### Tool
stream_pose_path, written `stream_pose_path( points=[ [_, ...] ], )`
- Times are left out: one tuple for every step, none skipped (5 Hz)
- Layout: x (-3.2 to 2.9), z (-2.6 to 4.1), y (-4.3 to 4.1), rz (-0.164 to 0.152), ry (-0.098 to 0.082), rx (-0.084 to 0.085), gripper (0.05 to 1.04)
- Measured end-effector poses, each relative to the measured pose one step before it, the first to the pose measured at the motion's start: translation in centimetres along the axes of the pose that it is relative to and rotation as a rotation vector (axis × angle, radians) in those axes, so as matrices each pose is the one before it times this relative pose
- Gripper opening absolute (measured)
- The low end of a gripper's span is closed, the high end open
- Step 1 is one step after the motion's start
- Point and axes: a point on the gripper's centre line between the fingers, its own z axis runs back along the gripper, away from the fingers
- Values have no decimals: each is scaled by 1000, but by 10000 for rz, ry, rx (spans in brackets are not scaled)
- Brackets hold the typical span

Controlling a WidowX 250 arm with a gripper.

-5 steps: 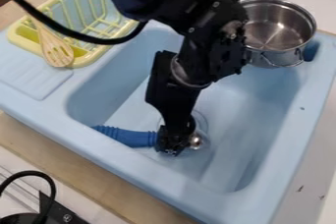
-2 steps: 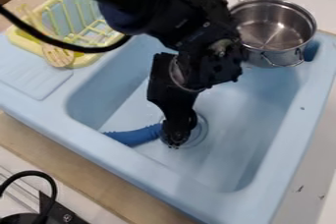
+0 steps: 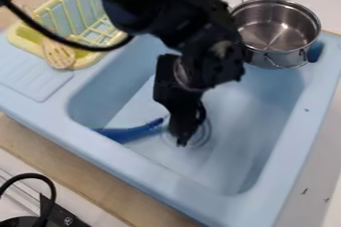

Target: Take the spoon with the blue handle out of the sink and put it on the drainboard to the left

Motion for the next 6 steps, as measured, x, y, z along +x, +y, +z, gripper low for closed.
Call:
stream_pose_path(
  points=[
    [5, -166, 365, 212, -68, 59, 405],
    [57, -76, 327, 115, -23, 81, 191],
    [37, 202, 155, 125, 54, -24, 91],
    [568, 1131, 692, -153, 70, 422, 76],
    [773, 2244, 564, -241, 138, 397, 75],
    [400, 1739, -82, -36, 387, 3, 75]
  ],
)
